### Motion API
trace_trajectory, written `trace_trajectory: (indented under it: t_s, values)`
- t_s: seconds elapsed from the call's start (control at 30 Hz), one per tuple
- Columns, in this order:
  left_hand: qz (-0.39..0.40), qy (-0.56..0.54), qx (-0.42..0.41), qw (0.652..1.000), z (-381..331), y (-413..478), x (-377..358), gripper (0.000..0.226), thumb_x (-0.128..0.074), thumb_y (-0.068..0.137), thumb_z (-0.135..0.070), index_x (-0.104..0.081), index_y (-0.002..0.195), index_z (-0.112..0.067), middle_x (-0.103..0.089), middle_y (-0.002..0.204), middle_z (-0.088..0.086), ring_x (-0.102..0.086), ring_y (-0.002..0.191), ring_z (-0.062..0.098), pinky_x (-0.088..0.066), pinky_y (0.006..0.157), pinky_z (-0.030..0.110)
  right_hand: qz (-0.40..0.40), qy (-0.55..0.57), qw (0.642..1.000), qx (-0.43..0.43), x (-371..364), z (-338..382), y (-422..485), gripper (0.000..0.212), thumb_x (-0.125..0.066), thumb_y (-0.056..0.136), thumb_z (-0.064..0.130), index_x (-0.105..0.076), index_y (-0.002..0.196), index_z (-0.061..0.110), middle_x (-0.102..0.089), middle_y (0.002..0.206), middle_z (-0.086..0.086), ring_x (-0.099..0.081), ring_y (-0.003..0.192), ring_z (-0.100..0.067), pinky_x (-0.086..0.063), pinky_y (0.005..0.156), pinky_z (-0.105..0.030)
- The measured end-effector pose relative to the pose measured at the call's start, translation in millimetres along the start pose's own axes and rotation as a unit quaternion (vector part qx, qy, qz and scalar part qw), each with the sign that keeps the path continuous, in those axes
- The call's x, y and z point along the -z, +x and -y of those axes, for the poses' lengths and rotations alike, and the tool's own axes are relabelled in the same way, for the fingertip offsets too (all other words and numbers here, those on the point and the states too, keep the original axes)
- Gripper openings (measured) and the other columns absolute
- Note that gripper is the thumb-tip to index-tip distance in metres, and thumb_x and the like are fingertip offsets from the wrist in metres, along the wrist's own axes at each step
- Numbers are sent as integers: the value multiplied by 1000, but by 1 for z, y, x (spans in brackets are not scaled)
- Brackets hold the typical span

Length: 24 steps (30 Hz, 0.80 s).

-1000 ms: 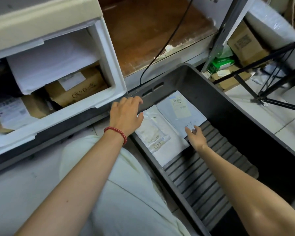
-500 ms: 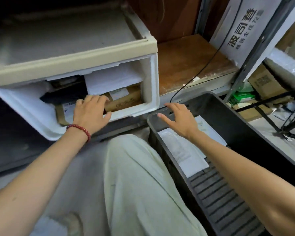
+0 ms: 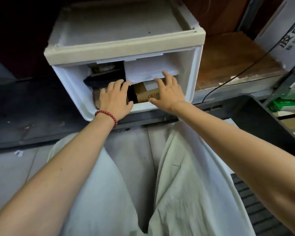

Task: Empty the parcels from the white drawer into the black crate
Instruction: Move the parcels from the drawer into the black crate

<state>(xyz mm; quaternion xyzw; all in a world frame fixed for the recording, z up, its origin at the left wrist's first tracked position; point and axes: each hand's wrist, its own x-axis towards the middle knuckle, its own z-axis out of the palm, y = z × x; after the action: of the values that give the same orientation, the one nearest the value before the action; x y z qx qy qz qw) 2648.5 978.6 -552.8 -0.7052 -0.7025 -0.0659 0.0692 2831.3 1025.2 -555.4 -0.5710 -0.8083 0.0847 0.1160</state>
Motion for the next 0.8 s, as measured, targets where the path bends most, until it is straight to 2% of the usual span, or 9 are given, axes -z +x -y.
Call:
trace_trajectory:
  t_s: [0.1,0.27,0.43,0.63,0.73,0.8]
  values:
    - [5,-5,-2,1000,-4,12,-12,71,-58,89,-37,-24,149,-21,-26,154,9,-29,137,31,-34,102,48,-43,16,999,-16,-8,-7,10,73,-55,93,48,-22,151,19,-6,161,-10,-6,148,-28,-18,117,-40]
    - [19,-25,31,999,14,39,-28,74,-55,90,-43,-17,151,-29,-21,155,19,-34,135,39,-36,100,53,-68,38,994,-82,-20,-37,27,72,-45,97,51,-17,152,16,-7,160,-15,-6,148,-32,-12,120,-40]
    - [22,-28,40,999,21,67,-42,78,-53,89,-52,-8,151,-38,-30,151,20,-39,128,44,-39,97,54,-48,70,993,-88,-33,-48,41,72,-52,95,47,-18,152,19,-9,159,-13,-19,143,-36,-28,116,-46]
    - [-6,-39,46,998,14,84,-48,80,-53,88,-56,-10,152,-36,-39,140,22,-39,125,41,-35,98,50,-86,122,987,-61,-38,-43,55,67,-57,96,32,-21,151,21,-1,160,-13,-51,124,-33,-43,101,-39]
    - [-7,-89,49,995,8,91,-47,81,-54,88,-56,-12,153,-32,-38,140,21,-36,127,39,-34,100,48,-84,140,985,-47,-40,-41,60,68,-58,95,31,-20,152,22,-2,160,-14,-55,120,-34,-46,99,-42]
    - [-6,-109,48,993,3,92,-46,84,-56,86,-56,-11,153,-30,-35,142,19,-35,128,38,-35,100,47,-93,146,984,-50,-40,-41,60,70,-59,94,35,-22,151,23,-3,161,-13,-51,125,-33,-45,100,-43]
